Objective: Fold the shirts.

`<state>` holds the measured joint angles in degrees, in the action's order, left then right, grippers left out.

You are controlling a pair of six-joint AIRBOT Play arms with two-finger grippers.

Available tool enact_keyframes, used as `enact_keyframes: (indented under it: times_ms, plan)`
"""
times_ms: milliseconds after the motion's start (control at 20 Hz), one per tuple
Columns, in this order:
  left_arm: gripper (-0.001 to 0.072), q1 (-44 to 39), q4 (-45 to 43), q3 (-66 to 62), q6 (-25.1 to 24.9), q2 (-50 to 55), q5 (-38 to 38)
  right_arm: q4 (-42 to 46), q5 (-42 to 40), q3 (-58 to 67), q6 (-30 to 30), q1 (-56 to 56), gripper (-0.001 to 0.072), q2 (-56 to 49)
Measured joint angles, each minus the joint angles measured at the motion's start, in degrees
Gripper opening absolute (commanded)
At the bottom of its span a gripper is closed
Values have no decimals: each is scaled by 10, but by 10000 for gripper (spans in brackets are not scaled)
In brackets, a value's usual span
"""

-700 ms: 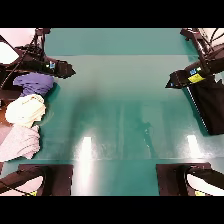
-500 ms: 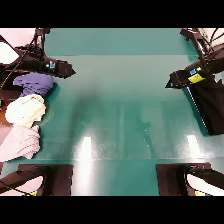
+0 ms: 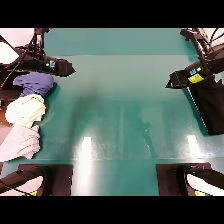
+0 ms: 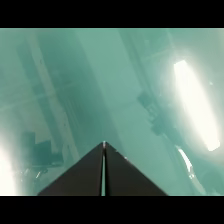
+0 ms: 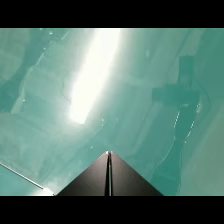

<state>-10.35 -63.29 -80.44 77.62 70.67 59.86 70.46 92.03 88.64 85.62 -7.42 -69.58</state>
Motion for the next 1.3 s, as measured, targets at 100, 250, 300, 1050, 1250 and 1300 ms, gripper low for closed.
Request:
enact_keyframes:
  times_ms: [100, 250, 300, 1050, 1250, 1300]
  plan:
    - [27, 0, 8, 0, 9, 0, -16, 0, 2, 0, 0, 0, 19, 0]
    - [29, 0, 25, 0, 24, 0, -35, 0, 3, 0, 0, 0, 19, 0]
    - [156, 0, 26, 0, 26, 0, -41, 0, 4, 0, 0, 0, 18, 0]
    - [704, 133, -364, 0, 153, 150, -42, 0, 4, 0, 4, 0, 18, 0]
    - [658, 154, -375, 0, 158, 186, -47, 0, -2, 0, 5, 0, 18, 0]
    - [404, 155, -376, 0, 159, 190, -49, 0, -3, 0, 5, 0, 18, 0]
